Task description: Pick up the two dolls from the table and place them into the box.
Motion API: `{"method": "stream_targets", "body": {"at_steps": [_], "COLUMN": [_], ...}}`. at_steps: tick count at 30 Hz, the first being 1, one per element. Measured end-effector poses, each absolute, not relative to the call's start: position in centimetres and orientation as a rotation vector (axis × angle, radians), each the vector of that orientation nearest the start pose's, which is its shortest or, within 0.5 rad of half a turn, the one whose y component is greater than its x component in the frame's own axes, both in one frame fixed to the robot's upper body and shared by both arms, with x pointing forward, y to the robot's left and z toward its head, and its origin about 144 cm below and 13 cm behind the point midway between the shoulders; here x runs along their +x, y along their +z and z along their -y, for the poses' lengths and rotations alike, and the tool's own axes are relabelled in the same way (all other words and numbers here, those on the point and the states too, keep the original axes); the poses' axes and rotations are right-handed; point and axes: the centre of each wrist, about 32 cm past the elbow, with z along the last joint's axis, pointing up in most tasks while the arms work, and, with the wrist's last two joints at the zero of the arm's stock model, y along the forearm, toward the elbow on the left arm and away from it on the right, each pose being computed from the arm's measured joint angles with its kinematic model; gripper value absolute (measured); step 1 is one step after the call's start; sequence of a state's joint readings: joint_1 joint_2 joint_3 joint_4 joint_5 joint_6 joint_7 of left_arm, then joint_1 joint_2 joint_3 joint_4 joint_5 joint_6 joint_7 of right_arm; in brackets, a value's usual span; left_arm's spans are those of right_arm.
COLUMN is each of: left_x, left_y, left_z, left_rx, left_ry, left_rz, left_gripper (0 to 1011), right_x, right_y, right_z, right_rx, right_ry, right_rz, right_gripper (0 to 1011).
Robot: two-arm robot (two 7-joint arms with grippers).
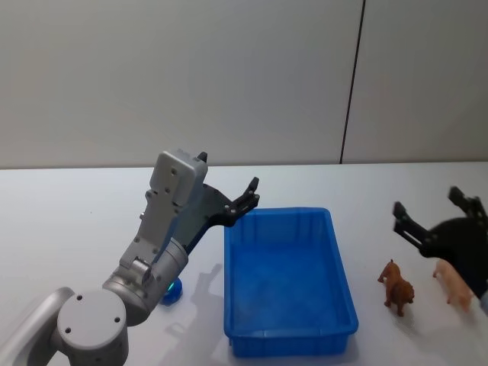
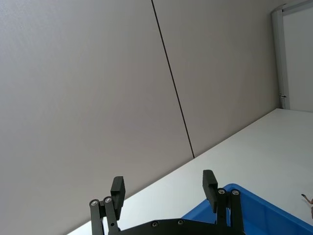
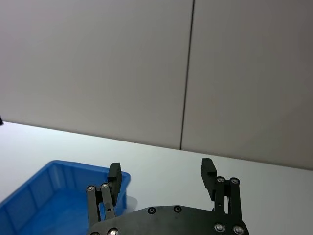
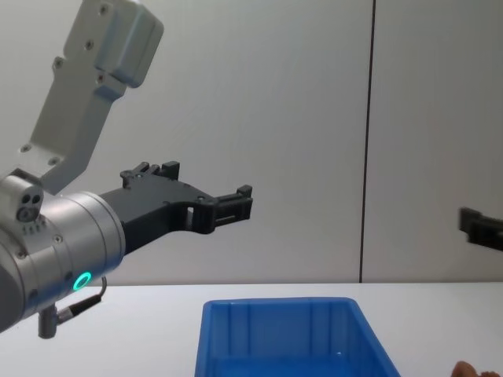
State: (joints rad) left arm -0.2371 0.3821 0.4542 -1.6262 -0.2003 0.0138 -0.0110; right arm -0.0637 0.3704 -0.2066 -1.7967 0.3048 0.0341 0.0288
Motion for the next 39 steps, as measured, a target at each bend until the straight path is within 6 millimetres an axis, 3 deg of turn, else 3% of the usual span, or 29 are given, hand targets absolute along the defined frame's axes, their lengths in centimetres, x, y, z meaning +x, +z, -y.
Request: {"method": "stream_targets", "body": {"at_steps": [12,18,39], "left_x": [49.2,49.2,49.2], "left_y": [120.4,120.4,120.4], "left_z": [-19.8,-19.8,-19.8], "left_rx": [0.061,0.061,0.061], "left_ry": [1.124,1.124,1.124], "left_rz": [0.268,0.268,0.268], "left_gripper": [1004,1004,1004], "right_x": [40.0,39.6,43.7], "right_y": [117.6,117.5,116.6], "right_z": [27.6,28.4,28.5], "right_rx": [-0.099,-0.169,-0.381], "right_ry": [-1.405,-1.452,-1.488], "right_rz": [0.011,-0.019,-0.179], "right_gripper": [1001,1001,1001]}}
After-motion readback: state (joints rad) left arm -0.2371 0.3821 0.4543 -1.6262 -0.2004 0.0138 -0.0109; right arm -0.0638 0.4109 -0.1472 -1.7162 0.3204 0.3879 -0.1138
